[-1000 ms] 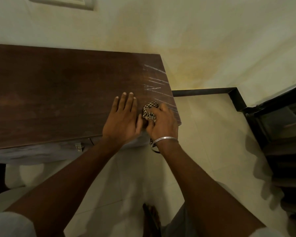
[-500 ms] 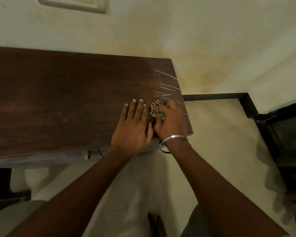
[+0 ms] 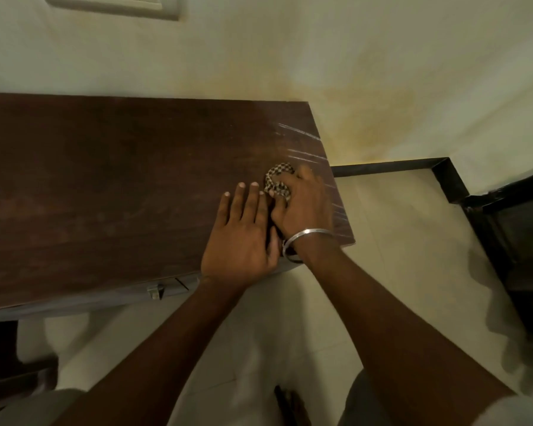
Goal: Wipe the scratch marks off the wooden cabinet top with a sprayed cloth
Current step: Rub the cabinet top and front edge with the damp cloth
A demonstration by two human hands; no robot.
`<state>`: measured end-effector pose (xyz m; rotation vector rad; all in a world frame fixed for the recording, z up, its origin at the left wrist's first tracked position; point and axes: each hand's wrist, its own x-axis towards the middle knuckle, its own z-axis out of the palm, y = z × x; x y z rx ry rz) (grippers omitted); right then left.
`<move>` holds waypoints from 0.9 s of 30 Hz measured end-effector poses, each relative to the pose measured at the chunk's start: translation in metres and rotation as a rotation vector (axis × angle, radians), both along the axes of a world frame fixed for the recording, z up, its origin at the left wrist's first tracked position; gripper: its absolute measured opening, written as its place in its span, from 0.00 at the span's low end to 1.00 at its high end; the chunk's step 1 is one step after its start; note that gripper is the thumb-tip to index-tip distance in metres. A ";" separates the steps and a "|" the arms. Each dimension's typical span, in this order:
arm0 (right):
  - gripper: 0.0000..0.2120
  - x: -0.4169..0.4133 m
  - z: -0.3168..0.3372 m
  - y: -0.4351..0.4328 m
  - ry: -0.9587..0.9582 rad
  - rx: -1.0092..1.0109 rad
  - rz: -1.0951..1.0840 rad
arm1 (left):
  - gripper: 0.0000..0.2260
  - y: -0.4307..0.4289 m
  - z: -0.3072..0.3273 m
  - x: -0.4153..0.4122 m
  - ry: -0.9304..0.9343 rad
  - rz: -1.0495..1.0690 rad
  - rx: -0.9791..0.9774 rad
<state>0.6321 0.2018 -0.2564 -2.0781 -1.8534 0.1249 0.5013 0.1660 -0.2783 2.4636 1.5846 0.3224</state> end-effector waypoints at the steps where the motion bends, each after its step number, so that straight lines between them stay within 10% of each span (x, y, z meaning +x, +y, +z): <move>1: 0.14 -0.001 0.001 0.011 -0.007 0.011 -0.007 | 0.29 0.000 0.000 0.000 0.003 0.004 0.004; 27: 0.14 0.004 -0.011 0.067 -0.047 0.114 0.024 | 0.29 0.002 -0.008 0.000 0.016 0.018 0.030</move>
